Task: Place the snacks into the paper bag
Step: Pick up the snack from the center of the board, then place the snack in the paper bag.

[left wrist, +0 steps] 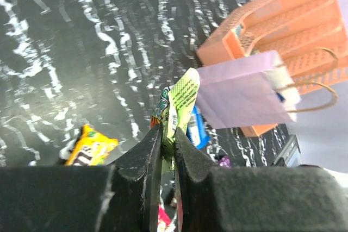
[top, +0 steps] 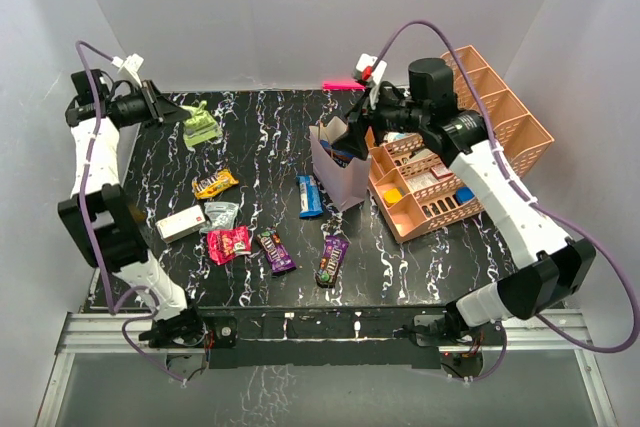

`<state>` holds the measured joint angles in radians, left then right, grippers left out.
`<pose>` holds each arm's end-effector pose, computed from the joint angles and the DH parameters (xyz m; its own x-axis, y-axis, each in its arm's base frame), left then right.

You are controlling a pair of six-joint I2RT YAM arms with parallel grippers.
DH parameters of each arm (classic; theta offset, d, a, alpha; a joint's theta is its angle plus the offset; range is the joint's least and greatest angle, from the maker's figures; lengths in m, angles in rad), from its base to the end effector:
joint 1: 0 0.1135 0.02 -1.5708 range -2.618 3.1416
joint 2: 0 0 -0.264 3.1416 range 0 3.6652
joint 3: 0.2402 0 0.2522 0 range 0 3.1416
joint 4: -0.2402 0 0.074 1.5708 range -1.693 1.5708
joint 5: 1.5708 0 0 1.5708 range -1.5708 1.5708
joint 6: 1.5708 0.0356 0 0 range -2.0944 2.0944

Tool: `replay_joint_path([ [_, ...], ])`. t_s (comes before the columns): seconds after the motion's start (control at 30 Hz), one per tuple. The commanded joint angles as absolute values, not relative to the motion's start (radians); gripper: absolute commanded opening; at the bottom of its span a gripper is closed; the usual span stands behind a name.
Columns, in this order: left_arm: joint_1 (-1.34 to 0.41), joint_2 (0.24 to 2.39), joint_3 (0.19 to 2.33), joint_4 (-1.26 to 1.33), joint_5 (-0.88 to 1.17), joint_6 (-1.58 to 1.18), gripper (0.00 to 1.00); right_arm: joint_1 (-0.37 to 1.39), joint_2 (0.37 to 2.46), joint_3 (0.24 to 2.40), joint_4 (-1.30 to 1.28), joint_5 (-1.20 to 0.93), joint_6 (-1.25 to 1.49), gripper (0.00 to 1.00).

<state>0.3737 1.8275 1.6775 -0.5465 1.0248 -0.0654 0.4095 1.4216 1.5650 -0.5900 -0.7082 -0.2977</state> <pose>0.3920 0.1210 0.3322 -0.6235 -0.2809 -0.7296 0.3808 0.7059 -0.5972 0.2713 0.1430 0.4253 -0.1322 -0.3002 -0.9447 -0.9198 0.3924 0.0040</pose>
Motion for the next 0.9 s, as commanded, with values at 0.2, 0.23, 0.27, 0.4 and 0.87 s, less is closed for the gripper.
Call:
replay_joint_path([
  [0.2, 0.187, 1.440, 1.442, -0.224, 1.173, -0.367, 0.00, 0.543, 1.563, 1.692, -0.378, -0.802, -0.117, 0.83],
  [0.23, 0.155, 1.412, 1.412, -0.176, 1.171, -0.402, 0.00, 0.554, 1.582, 1.694, -0.367, -0.799, -0.105, 0.83],
  [0.27, 0.138, 1.384, 1.384, -0.128, 1.170, -0.445, 0.00, 0.564, 1.599, 1.697, -0.360, -0.793, -0.091, 0.83],
  [0.4, 0.072, 1.298, 1.306, 0.019, 1.151, -0.574, 0.00, 0.581, 1.654, 1.695, -0.334, -0.780, -0.048, 0.83],
  [0.87, 0.029, 1.171, 1.163, 0.140, 1.121, -0.699, 0.00, 0.600, 1.733, 1.718, -0.235, -0.929, 0.085, 0.72],
])
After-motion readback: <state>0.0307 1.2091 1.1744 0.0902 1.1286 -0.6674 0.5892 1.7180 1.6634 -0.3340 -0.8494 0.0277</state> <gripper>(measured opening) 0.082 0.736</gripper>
